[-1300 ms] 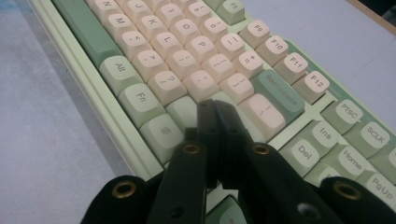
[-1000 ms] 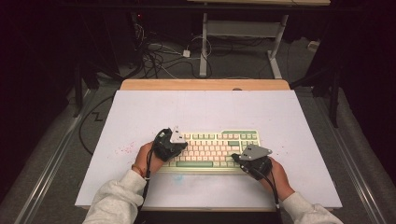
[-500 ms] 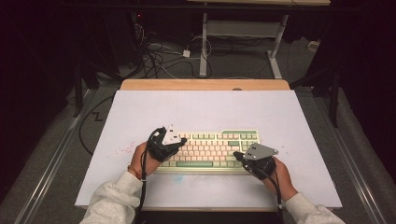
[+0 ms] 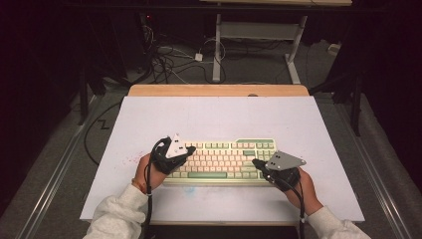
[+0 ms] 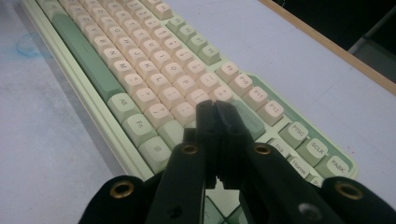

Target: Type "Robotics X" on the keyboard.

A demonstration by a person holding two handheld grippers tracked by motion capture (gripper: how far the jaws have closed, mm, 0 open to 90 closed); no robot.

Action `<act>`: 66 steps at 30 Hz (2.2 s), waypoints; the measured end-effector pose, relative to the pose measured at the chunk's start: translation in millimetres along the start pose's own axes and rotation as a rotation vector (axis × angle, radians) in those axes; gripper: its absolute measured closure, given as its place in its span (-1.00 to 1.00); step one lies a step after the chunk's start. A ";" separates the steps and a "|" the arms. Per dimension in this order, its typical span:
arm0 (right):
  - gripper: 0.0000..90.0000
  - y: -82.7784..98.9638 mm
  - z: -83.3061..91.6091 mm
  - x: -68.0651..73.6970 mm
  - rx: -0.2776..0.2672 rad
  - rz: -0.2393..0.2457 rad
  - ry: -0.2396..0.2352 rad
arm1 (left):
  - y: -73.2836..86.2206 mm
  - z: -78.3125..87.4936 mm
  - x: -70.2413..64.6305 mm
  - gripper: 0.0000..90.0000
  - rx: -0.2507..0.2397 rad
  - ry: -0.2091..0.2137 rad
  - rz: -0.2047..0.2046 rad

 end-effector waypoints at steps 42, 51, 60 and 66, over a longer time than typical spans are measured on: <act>1.00 -6.3 -0.2 -3.7 -0.004 -0.008 -0.019 | 41.6 30.9 -1.5 -0.49 -0.070 -0.100 0.026; 1.00 -14.6 -6.9 -4.4 0.005 -0.004 -0.036 | 58.3 38.5 -4.3 -0.67 -0.052 -0.110 0.030; 1.00 -35.6 -33.3 9.3 0.024 0.043 -0.079 | 73.8 43.5 -9.9 -0.67 -0.022 -0.102 0.040; 1.00 -41.1 -53.1 17.1 0.054 0.054 -0.101 | 80.3 46.0 -14.6 -0.66 -0.012 -0.095 0.035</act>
Point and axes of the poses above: each handheld gripper's, and its own axes: z roughly backward along the jaws, y roughly out of its underside, x roughly to its left, the point moved 7 cm from there along -z, roughly forward along the jaws, and after that the axes turned 2 degrees about x, right-handed, at the moved point
